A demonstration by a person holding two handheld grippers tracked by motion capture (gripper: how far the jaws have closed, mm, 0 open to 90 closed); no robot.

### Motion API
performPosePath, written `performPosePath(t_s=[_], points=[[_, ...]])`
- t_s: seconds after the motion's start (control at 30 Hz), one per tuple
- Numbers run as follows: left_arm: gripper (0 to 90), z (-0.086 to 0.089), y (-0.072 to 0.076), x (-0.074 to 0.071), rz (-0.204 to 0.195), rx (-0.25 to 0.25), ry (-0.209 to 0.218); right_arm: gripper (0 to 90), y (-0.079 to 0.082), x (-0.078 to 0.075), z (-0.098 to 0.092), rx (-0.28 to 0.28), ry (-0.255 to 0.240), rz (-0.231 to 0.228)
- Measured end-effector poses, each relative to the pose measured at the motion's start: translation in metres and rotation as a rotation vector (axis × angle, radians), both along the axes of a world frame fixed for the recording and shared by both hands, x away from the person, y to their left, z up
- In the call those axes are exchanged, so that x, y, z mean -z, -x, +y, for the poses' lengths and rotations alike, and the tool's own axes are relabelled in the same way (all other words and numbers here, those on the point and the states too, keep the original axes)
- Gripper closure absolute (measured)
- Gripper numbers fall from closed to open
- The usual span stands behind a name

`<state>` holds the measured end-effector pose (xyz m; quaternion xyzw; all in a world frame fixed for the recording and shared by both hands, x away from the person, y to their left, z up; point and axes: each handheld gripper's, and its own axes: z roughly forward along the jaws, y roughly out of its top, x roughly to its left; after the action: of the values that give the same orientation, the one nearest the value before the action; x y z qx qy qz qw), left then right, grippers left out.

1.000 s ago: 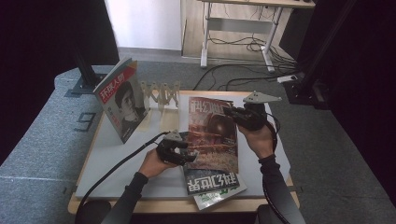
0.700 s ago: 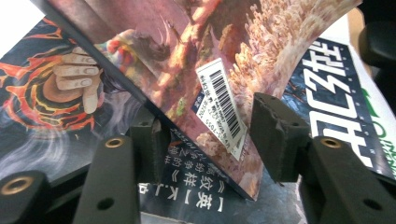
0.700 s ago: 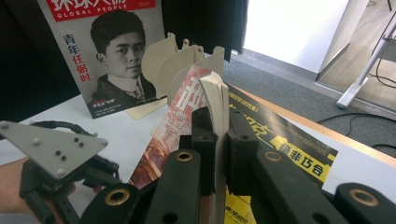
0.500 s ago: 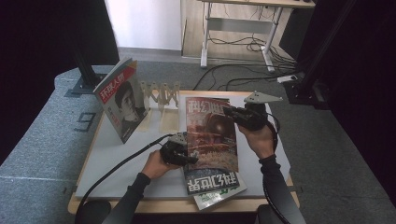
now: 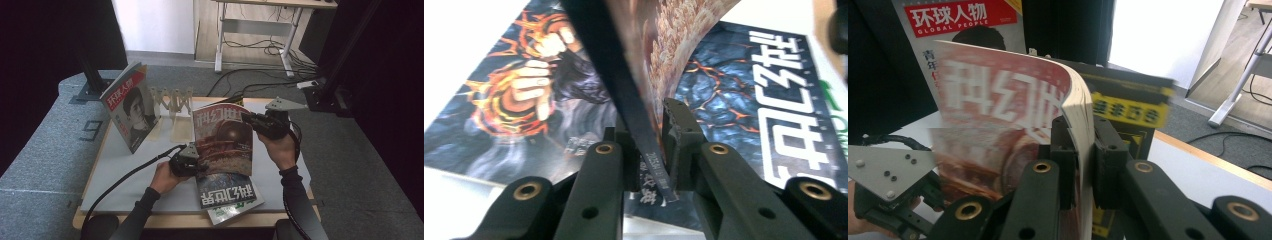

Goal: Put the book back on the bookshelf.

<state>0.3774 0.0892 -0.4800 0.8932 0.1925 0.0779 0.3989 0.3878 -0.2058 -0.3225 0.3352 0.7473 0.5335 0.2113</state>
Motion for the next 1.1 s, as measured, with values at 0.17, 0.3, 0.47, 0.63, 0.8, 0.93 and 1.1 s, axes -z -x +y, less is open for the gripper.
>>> performPosePath(t_s=[0.17, 0.3, 0.47, 0.63, 0.8, 0.93, 1.1], points=[[83.2, 0.002, 0.002, 0.002, -0.062, -0.029, -0.015, 76.1, 0.001, 0.001, -0.005, -0.011, -0.013, -0.003], [81.7, 0.002, 0.005, 0.002, -0.088, -0.030, -0.022, 74.9, 0.002, 0.002, -0.005, -0.021, -0.018, -0.011], [78.6, 0.001, 0.008, 0.002, -0.124, -0.029, -0.030, 74.3, 0.004, 0.001, -0.005, -0.037, -0.021, -0.018], [77.4, 0.003, 0.009, -0.006, -0.150, -0.036, 0.009, 74.6, 0.006, 0.002, -0.006, -0.041, -0.027, -0.022], [77.4, 0.008, 0.009, -0.018, -0.154, -0.042, 0.063, 74.2, 0.007, 0.002, -0.007, -0.045, -0.025, -0.022], [77.3, 0.012, 0.008, -0.030, -0.145, -0.046, 0.106, 72.2, 0.006, 0.002, -0.008, -0.044, -0.024, -0.022], [77.4, 0.018, 0.005, -0.045, -0.125, -0.041, 0.151, 70.6, 0.005, 0.003, -0.008, -0.028, -0.011, -0.019]])
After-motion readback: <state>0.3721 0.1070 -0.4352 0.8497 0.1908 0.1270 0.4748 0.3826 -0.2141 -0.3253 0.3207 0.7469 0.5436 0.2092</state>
